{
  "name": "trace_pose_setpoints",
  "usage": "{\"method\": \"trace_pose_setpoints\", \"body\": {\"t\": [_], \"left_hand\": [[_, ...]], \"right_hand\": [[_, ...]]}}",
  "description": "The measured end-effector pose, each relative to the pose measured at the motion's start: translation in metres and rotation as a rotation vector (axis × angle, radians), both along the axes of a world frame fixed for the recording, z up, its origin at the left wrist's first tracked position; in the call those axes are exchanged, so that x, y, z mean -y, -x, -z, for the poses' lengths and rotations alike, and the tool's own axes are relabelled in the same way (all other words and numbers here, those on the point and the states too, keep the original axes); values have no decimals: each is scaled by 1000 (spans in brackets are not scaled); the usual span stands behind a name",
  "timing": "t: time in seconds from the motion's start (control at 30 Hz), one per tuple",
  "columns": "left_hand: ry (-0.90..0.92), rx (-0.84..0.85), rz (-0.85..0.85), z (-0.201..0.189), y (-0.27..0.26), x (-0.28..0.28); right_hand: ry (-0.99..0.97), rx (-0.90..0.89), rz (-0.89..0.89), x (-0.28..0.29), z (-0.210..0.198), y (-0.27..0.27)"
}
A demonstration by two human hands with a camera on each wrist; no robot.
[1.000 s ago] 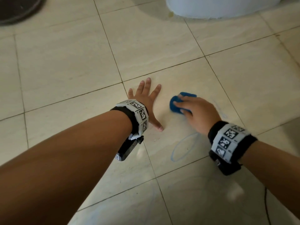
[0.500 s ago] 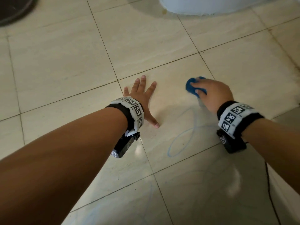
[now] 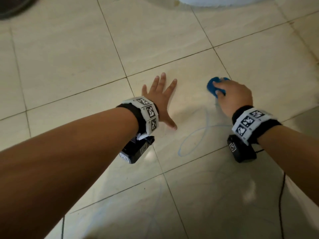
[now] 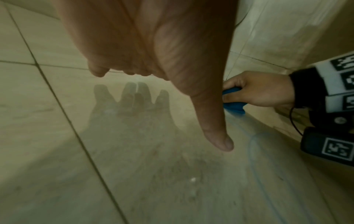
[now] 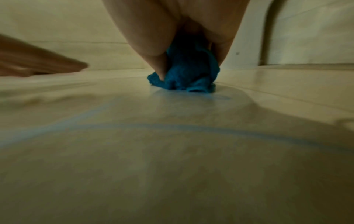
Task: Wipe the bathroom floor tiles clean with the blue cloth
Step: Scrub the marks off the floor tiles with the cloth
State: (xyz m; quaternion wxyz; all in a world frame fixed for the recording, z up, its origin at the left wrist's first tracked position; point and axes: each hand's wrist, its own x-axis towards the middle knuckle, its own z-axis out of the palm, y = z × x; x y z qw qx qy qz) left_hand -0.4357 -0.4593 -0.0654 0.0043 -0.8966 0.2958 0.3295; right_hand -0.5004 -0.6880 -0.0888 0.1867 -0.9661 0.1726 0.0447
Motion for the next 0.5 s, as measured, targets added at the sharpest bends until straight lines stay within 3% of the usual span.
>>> {"method": "trace_pose_setpoints", "body": {"t": [0.2,0.23,0.4,0.43,0.5], "left_hand": [[-84,12,74,18,17,-14],[-83,7,70,18,17,-14],[-94,-10,55,15,17,-9],[-99,-7,53,15,17,-9],[-108,-3,53,16,15,-9]], "right_hand": [[-35,34,-432,-56,4,28],[-40,36,-422,-50,5,23],[-92,34,-38,-24,7,0],[-88,17,-87,-36,7,5],[-52,-2,-366,-66,2,22]]}}
